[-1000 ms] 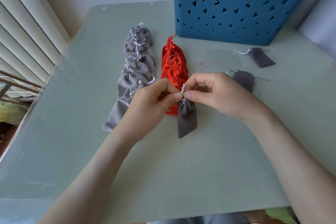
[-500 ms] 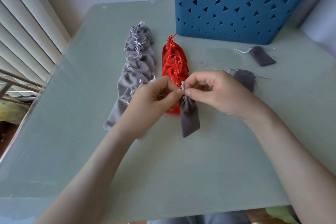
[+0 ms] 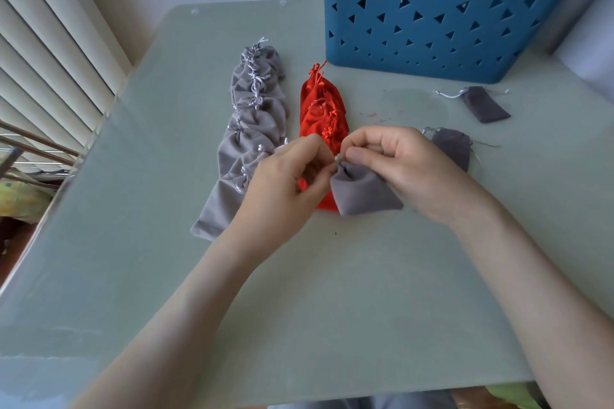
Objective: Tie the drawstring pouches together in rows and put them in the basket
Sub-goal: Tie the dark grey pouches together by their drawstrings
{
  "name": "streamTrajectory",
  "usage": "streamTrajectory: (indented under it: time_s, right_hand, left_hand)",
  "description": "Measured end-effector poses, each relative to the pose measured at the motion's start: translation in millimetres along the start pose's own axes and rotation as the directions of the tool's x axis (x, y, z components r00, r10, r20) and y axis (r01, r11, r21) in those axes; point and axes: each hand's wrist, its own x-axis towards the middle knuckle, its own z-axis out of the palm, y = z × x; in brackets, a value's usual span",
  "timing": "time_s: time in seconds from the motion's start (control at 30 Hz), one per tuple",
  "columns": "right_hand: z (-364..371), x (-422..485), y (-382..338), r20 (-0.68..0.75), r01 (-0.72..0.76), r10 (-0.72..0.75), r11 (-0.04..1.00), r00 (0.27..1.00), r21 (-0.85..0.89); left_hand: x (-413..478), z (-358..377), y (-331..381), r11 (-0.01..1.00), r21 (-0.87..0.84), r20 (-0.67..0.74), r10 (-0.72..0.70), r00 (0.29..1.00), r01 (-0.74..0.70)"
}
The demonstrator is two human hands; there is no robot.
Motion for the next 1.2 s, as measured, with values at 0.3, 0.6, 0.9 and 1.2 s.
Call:
streamTrajectory:
  time_s: [0.3,0.6,0.9,1.2]
  right_hand:
    - [1,0,-2,0.021,0.040,-0.043,0.988,0.999,0.146]
    - [-3,-2,-1,0.072,0.093,-0.085,0.990,0.994,-0.108]
    - [-4,-5,-5,0.255,0.057,-0.045,0.998,0.966,-0.040]
    - [4,-2,3,0.121,0.033,-0.026,0.998,0.992,-0.054]
  left_hand:
    - [-4,2,2,0.972,0.179,-0.139,0.178,0.974,-0.152]
    - [-2,0,2,0.947,-0.296,-0.090,-0.154,0.984,0.121]
    - [0,-3,5,0.843,-0.495,-0.030,-0.259,0.965,0.211]
    - [-4,-1,9,0.908,-0.352,-0.016,-0.249,0.968,0.228]
